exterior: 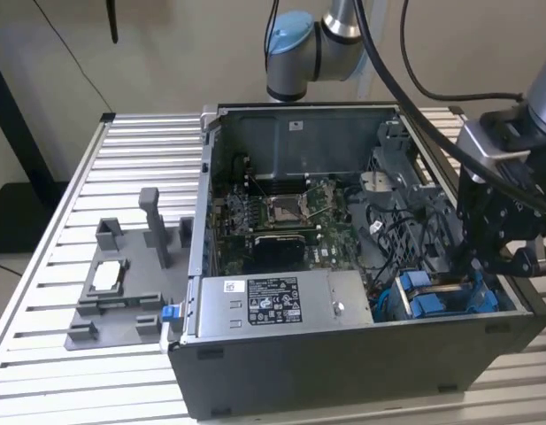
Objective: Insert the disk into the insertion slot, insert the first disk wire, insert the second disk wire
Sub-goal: 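Insert the first disk wire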
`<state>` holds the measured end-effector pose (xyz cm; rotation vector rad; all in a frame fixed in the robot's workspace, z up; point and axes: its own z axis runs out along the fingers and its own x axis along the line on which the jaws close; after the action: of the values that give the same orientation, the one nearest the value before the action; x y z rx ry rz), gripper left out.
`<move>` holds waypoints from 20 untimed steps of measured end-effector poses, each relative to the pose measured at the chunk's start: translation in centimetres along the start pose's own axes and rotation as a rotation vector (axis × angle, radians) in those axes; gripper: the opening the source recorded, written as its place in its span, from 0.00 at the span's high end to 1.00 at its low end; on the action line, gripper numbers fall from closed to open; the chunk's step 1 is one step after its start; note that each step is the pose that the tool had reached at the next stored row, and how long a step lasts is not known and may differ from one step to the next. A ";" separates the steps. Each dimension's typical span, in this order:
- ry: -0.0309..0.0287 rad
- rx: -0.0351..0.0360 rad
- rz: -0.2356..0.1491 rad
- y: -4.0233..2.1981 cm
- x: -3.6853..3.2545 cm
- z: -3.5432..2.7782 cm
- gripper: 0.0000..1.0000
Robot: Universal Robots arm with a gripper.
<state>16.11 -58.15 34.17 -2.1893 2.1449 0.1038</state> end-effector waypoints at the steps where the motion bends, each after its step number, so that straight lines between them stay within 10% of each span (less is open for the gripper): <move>1: -0.0003 0.0000 0.000 -0.01 0.04 0.03 0.81; 12: -0.0001 0.0001 0.000 0.00 0.18 0.97 0.81; 17: -0.0214 0.0003 0.001 0.01 0.19 1.09 0.81; 20: -0.0241 0.0007 0.002 0.00 0.19 0.95 0.81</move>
<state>16.12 -58.24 33.20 -2.1741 2.1344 0.1288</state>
